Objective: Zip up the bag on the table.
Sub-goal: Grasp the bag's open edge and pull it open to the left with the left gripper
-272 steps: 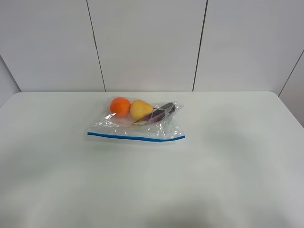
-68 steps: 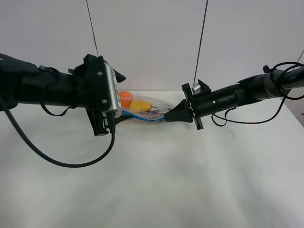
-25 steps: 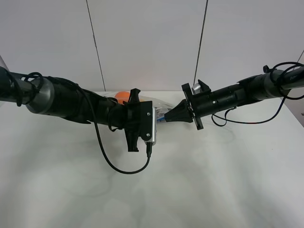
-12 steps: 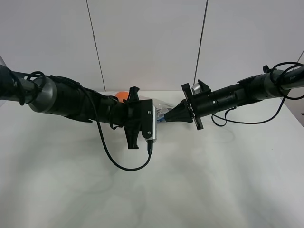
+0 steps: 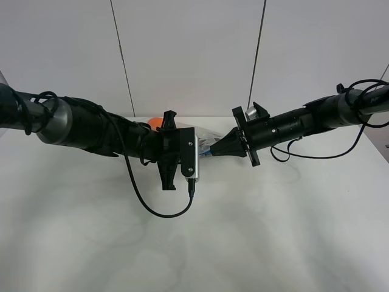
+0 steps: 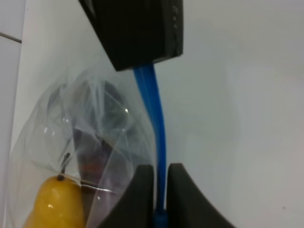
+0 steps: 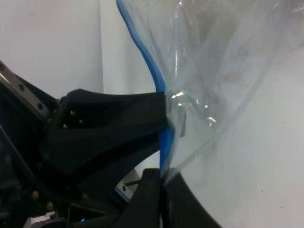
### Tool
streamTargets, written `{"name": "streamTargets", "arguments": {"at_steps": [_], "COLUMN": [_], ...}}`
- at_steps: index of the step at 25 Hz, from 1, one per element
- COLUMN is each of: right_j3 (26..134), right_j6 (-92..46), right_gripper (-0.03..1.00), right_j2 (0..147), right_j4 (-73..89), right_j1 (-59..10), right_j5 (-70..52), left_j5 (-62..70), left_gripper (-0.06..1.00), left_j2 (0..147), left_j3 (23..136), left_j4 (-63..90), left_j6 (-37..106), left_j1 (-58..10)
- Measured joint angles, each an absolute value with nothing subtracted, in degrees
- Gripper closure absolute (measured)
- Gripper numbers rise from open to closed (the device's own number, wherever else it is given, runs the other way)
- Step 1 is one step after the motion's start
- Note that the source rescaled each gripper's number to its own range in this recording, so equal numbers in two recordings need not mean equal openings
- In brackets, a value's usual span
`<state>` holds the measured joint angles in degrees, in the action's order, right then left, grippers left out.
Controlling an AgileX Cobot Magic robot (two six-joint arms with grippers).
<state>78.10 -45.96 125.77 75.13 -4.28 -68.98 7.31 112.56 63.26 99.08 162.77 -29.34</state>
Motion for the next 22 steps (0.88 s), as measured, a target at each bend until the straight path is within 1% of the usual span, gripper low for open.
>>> {"name": "streamTargets", "arguments": {"at_steps": [10, 15, 22], "right_j3": [78.1, 78.1, 78.1], "right_j6": [-46.0, -46.0, -46.0], "right_gripper": [0.96, 0.96, 0.96], "right_j2": [125.8, 125.8, 125.8], "right_j4": [75.4, 75.8, 76.5], "right_j1": [-4.3, -4.3, -4.3], "right_j5": [-68.8, -68.7, -68.6], "left_j5": [6.2, 5.8, 6.1], "left_gripper": [0.94, 0.94, 0.94], "left_j2": [112.6, 112.6, 112.6], "left_j3": [63.3, 63.3, 63.3], "left_j4": [99.1, 99.1, 99.1], "left_j6": [162.8, 162.8, 162.8], "left_j1": [-28.2, -25.2, -19.2]}}
